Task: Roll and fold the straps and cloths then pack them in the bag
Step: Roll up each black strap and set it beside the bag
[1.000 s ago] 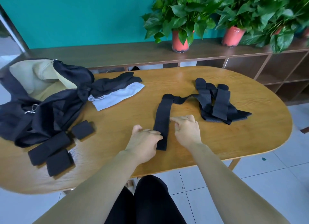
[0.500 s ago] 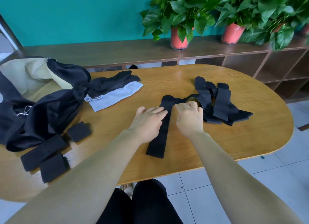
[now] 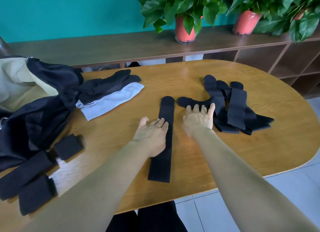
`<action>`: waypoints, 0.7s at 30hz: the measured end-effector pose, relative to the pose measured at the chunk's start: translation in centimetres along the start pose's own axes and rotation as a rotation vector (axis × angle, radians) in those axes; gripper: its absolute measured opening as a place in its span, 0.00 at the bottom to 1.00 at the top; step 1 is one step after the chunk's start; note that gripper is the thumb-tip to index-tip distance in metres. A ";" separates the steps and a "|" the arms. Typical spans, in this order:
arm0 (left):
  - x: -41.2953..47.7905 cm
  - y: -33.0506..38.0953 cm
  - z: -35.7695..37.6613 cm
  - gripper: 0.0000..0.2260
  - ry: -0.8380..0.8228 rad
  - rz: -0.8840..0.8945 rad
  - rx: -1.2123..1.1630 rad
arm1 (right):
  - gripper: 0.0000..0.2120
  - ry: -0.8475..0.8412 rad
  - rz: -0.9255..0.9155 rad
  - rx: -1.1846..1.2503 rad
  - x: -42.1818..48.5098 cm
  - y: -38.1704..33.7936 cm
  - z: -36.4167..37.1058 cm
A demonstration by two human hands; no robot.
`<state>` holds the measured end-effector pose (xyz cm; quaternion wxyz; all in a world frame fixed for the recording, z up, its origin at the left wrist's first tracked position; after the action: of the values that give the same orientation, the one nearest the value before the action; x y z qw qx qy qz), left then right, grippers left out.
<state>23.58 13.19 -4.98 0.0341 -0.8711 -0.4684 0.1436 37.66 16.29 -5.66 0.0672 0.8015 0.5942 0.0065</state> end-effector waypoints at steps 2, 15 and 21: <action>-0.5 -0.3 0.0 0.25 0.009 -0.018 0.018 | 0.25 -0.016 0.014 0.014 0.2 0.0 0.2; -6.1 -2.3 -0.2 0.22 0.137 -0.063 -0.130 | 0.26 0.070 -0.138 0.122 -4.4 -1.6 -2.5; -10.6 -2.1 0.0 0.18 0.317 0.006 -0.237 | 0.21 0.146 -0.277 0.292 -10.0 -2.9 -3.9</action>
<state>16.39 5.60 -2.22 0.0043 -0.8823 -0.4679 -0.0516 31.62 7.96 -1.44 -0.0926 0.7109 0.6965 -0.0313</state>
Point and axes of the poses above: each hand's wrist, its own x-axis towards the middle knuckle, its own z-axis out of the palm, y = z × x, the point moved 9 cm from there along x, towards the middle knuckle, and after that the axes turned 6 degrees about x, right-handed, at the moved point
